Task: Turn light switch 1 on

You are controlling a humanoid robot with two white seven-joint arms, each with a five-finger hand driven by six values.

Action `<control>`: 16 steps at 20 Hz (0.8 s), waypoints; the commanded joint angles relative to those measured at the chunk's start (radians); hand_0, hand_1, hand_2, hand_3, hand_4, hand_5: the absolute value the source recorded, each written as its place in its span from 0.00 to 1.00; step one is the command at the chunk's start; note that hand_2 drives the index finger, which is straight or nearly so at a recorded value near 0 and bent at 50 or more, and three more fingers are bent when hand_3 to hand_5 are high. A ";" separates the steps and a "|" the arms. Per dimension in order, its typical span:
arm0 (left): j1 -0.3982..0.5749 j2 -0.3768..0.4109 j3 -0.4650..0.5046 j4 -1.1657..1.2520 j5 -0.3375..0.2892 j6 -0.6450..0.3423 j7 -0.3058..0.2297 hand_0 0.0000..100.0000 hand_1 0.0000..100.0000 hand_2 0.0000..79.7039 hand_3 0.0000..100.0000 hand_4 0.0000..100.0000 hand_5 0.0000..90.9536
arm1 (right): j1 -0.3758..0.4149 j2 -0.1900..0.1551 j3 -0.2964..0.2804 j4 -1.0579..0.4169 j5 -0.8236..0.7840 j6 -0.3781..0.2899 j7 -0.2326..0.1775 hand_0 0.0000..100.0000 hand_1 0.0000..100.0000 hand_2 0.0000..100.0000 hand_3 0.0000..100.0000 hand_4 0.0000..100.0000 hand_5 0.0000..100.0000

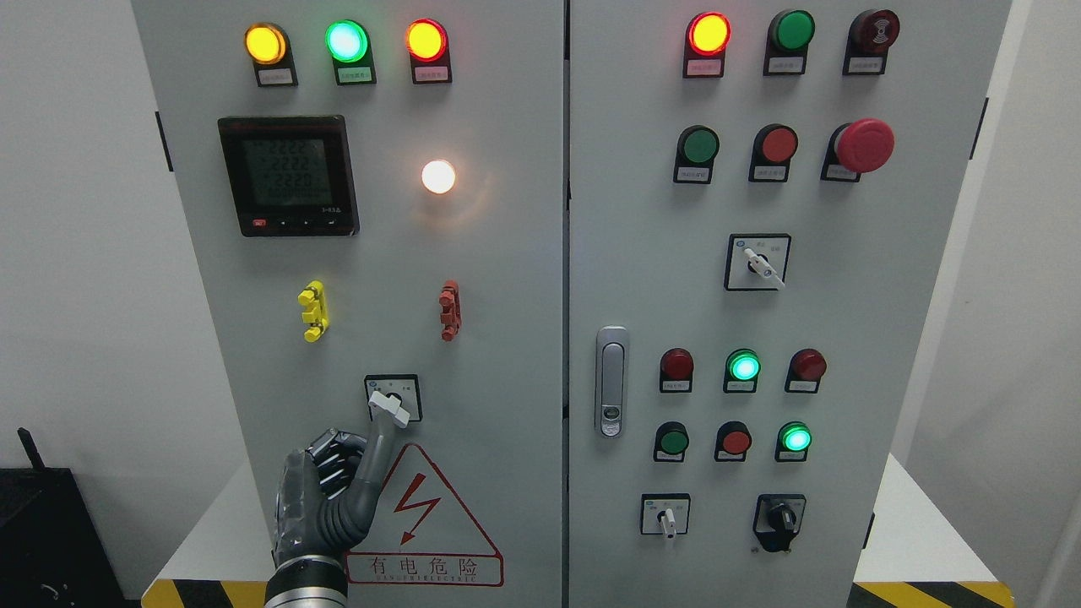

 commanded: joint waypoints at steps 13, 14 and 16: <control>0.536 0.090 0.104 0.006 0.028 -0.595 -0.087 0.00 0.24 0.71 0.94 0.97 0.92 | 0.000 0.000 0.000 0.000 -0.025 0.001 0.000 0.00 0.00 0.00 0.00 0.00 0.00; 0.564 0.102 0.120 0.031 0.032 -0.633 -0.106 0.00 0.21 0.65 0.87 0.94 0.84 | 0.000 0.000 0.000 0.000 -0.025 0.001 0.000 0.00 0.00 0.00 0.00 0.00 0.00; 0.616 0.125 0.138 0.091 0.076 -0.686 -0.124 0.00 0.15 0.56 0.75 0.86 0.62 | 0.000 0.000 0.000 0.000 -0.025 0.001 0.000 0.00 0.00 0.00 0.00 0.00 0.00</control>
